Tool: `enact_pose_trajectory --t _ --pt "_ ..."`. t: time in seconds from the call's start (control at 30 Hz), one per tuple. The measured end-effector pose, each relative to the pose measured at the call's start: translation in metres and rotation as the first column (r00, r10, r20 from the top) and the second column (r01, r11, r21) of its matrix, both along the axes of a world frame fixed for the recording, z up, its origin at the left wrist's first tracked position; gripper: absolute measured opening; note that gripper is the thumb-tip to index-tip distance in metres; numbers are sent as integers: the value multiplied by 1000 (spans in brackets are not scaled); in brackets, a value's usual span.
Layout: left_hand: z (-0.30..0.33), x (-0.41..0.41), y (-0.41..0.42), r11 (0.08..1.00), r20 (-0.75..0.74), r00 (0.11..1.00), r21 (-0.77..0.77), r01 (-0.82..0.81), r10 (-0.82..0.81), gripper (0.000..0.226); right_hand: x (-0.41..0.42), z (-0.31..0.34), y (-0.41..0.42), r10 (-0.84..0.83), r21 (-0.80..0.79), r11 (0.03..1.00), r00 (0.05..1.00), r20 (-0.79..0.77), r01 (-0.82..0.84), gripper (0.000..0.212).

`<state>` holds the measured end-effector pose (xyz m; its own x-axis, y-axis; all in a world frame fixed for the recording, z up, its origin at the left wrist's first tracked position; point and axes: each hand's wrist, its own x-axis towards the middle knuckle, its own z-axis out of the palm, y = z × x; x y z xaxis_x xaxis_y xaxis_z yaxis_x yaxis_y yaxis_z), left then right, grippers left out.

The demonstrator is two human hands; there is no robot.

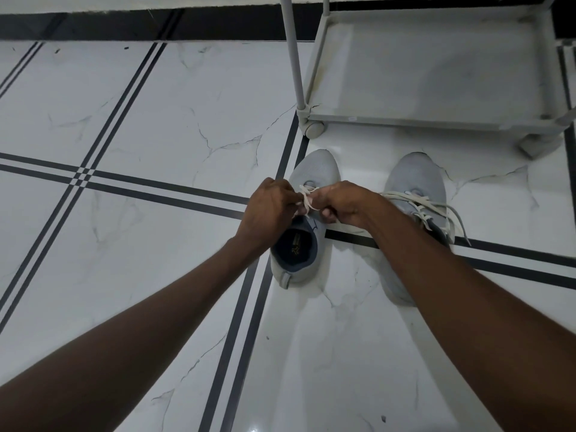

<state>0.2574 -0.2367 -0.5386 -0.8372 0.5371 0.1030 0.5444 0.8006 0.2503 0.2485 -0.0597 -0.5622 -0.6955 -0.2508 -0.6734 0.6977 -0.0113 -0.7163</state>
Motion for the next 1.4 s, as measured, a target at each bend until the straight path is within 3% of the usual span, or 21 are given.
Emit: enact_pose_trajectory --t 0.17,0.3,0.43,0.5,0.57,0.67,0.77,0.83,0.87,0.93,1.0,1.07,1.13,1.27,1.4 --pt "3 7 -4 966 256 960 200 -164 110 20 0 1 0 73 58 996 996 -56 -70 12" --pt "8 4 -20 808 670 729 348 -476 141 16 -1 15 -4 50 336 941 976 -214 25 5" --pt "11 9 -31 628 845 536 418 -657 -2 21 -6 11 -2 173 651 757 946 -275 51 9" --pt "8 12 -40 580 876 481 410 -704 -36 21 -8 9 5 257 826 564 949 -184 7 26" --pt "4 12 -49 538 908 417 373 -756 -44 21 -8 9 12 240 911 412 961 -135 25 34" --pt "-3 17 -49 462 948 316 302 -834 -50 22 -5 7 10 236 912 400 952 -193 86 28" --pt "-4 13 -40 430 958 281 277 -859 -57 33 -7 5 7 221 777 622 930 -294 98 18" --pt "-2 9 -37 398 959 283 273 -876 -36 36 -10 7 8 -122 455 857 953 -277 242 11" --pt "-2 8 -36 382 960 280 268 -884 -27 36 -10 8 8 -308 216 914 934 -181 343 10" --pt "-3 10 -33 370 964 263 255 -893 -30 36 -7 9 8 -454 -206 866 889 55 455 7" --pt "-5 13 -34 375 969 235 246 -894 -75 37 -4 6 7 -475 -427 738 852 222 523 6" --pt "-5 14 -37 370 968 209 247 -896 -140 40 -2 0 7 -517 -484 616 783 347 621 15" --pt "-3 13 -42 350 958 190 257 -901 -212 42 1 -6 4 -551 -451 574 730 404 684 25" --pt "4 7 -42 291 927 204 299 -909 -313 40 3 -9 -2 -558 -403 610 731 393 682 29" --pt "1 3 -44 299 911 215 328 -896 -352 39 -2 -8 -5 -531 -386 669 771 351 636 28"
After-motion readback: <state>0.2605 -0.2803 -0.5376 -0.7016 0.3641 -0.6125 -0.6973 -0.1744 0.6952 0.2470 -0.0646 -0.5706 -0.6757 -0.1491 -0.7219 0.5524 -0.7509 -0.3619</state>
